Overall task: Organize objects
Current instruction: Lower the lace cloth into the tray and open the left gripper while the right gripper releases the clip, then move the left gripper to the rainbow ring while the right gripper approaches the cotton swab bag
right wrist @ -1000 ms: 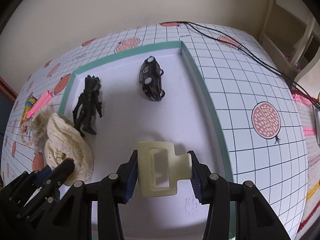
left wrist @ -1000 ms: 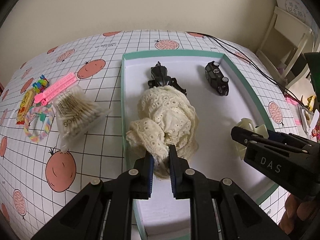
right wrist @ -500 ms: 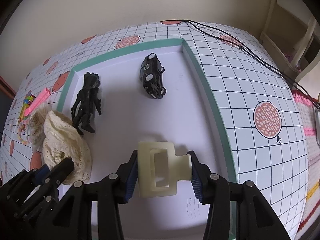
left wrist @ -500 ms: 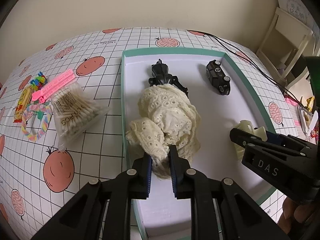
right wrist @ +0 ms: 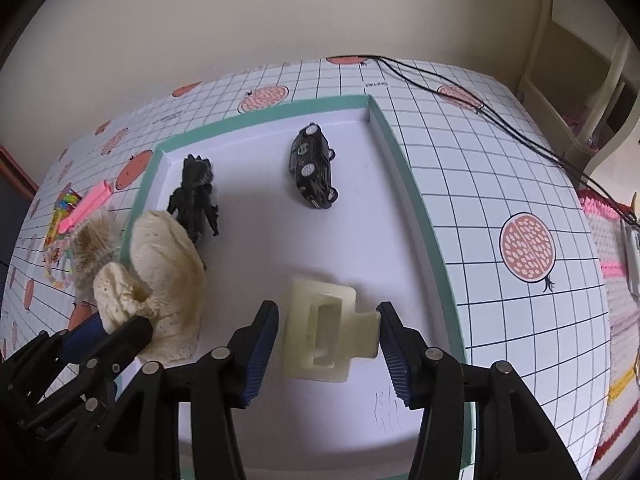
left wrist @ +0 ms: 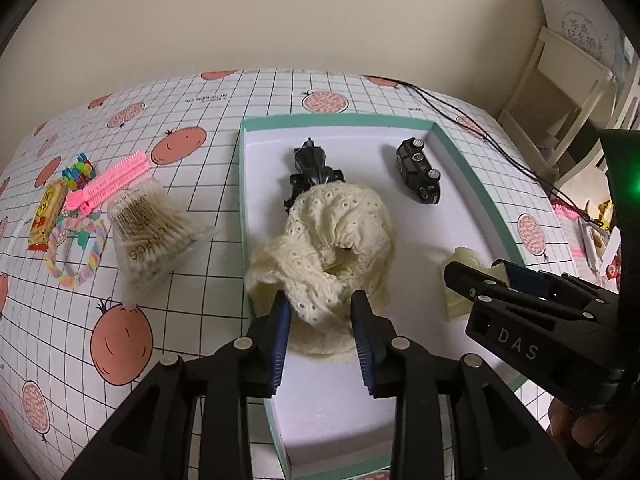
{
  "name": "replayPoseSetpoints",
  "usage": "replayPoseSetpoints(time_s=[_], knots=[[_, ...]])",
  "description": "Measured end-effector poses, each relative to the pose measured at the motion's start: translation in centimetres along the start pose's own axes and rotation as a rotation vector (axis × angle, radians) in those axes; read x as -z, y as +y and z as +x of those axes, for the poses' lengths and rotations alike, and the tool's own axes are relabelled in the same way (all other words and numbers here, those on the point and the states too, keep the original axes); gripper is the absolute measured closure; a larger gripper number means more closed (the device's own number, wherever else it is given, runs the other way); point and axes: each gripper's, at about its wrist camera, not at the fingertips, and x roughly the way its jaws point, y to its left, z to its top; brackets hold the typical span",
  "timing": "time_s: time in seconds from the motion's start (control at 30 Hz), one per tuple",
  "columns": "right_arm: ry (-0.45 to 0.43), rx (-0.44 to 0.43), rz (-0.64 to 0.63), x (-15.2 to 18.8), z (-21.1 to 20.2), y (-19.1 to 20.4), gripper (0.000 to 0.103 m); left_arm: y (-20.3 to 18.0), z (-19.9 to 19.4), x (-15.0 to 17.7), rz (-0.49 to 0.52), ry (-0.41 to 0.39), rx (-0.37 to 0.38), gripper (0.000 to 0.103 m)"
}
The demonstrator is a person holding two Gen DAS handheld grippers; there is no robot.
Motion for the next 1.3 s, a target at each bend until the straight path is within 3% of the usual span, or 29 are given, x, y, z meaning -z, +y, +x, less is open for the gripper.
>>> replayPoseSetpoints(time_s=[0.43, 0.73, 1.07, 1.13, 1.27, 1.3], knots=[[-0.054, -0.012, 0.007, -0.5, -1.7, 0.5, 0.048, 1.7, -2.6, -0.9, -0.056, -0.09, 0.026, 0.069], [-0.064, -0.017, -0.015, -0.4, -1.7, 1.3, 0.048, 4.4, -3.1, -1.1, -0.121, -0.11, -0.015, 0.069], [-0.08, -0.035, -0.025, -0.3, -1.7, 2.4, 0.026, 8.6, -3.1, -0.8, -0.25, -0.101, -0.066, 0.054], [-0.084, -0.039, -0.032, -0.3, -1.7, 2.8, 0.017, 9.2, -3.1, -0.7, -0.26, -0.102, -0.086, 0.047], [-0.086, -0.045, -0.04, -0.3, -1.6, 3.6, 0.014, 10.3, -3.3, -0.6, -0.284, -0.11, -0.111, 0.04], [-0.087, -0.045, -0.042, -0.3, -1.6, 3.7, 0.009, 10.6, -3.3, -0.6, -0.293, -0.111, -0.118, 0.038]])
